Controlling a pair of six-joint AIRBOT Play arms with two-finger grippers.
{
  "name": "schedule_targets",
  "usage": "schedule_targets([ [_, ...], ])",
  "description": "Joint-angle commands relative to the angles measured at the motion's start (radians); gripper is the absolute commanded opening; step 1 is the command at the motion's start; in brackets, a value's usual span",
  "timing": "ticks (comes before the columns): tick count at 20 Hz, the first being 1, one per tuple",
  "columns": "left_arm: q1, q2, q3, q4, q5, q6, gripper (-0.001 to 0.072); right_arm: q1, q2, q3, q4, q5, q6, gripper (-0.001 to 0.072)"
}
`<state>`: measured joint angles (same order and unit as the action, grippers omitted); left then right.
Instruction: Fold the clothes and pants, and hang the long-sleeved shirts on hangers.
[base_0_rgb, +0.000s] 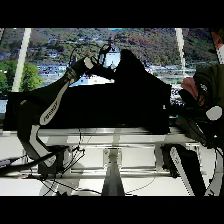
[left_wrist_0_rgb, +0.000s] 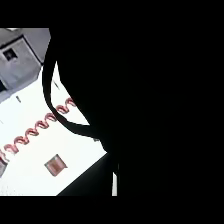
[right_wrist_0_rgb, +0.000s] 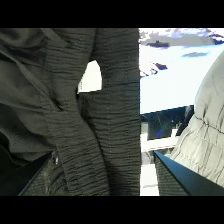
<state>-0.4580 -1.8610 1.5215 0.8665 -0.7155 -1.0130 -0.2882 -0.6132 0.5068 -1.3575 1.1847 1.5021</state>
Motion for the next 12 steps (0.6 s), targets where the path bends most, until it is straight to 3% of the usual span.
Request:
schedule_targets([
  [1,-0.002,0.045,0.046,0.0,0.01,0.061,0.0012,0.0,0.0,0.0,0.0,0.0,0.0,0.0685],
  [3,-0.006,0.087,0.064,0.0,0.01,0.137,0.0013,0.0,0.0,0.0,0.0,0.0,0.0,0.0685],
  [8,-0.033,0.211,0.064,0.023,0.024,0.462,0.0012,0.0,0.0,0.0,0.0,0.0,0.0,0.0685],
  [10,-0.06,0.248,0.064,0.141,0.068,0.579,0.0012,0.0,0.0,0.0,0.0,0.0,0.0,0.0685],
  [12,-0.096,0.268,0.064,0.289,0.173,0.629,0.0012,0.0,0.0,0.0,0.0,0.0,0.0,0.0685],
])
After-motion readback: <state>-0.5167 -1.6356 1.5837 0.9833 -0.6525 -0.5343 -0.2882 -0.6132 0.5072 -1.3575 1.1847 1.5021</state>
